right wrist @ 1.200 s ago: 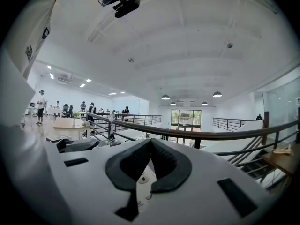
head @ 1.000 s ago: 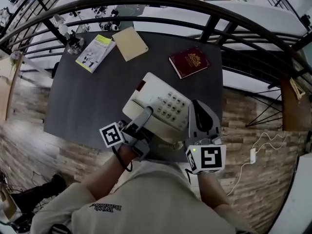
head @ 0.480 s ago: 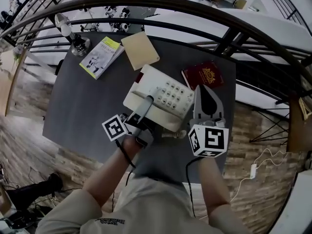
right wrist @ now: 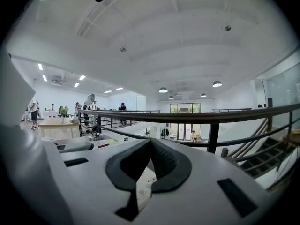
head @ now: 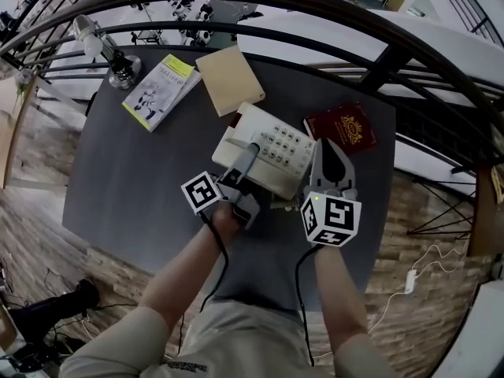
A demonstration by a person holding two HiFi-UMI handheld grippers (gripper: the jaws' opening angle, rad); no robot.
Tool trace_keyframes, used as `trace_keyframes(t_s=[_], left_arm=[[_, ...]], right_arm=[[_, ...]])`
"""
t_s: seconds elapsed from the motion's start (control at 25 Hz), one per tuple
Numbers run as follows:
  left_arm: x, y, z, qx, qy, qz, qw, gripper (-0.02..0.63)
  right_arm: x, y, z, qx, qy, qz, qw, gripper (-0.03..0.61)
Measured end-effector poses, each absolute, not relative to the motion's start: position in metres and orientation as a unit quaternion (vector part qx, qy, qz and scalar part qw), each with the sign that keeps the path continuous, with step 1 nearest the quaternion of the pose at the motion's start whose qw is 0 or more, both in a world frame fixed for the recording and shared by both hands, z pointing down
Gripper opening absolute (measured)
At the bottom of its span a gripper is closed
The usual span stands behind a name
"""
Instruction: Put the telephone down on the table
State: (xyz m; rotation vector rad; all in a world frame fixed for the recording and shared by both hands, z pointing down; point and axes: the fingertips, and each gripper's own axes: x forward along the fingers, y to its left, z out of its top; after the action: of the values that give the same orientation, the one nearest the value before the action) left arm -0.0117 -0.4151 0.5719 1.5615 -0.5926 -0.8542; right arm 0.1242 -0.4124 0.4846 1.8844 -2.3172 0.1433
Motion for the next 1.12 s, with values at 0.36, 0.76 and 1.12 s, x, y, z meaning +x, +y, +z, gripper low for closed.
trace_keyframes(t_s=[0.36,0.76,1.12], left_arm=[[0.001,-0.441,0.626,0.632,-0.285,-0.361,0.624,0.445],[0.004,-0.448,0.672,0.632,-0.349,-0.291,0.628,0.445],[0.005,-0.451,0.677,0.632,-0.373,-0.268,0.624,0.445]], right_arm=[[0.12,-0.418,0.536,0.621,-0.773,0.089,0.098,0.002],[0.123,-0.42,0.584,0.62,-0.764,0.108,0.146,0.002],[0.117,-0.415,0.603,0.612,-0.764,0.129,0.159,0.002]])
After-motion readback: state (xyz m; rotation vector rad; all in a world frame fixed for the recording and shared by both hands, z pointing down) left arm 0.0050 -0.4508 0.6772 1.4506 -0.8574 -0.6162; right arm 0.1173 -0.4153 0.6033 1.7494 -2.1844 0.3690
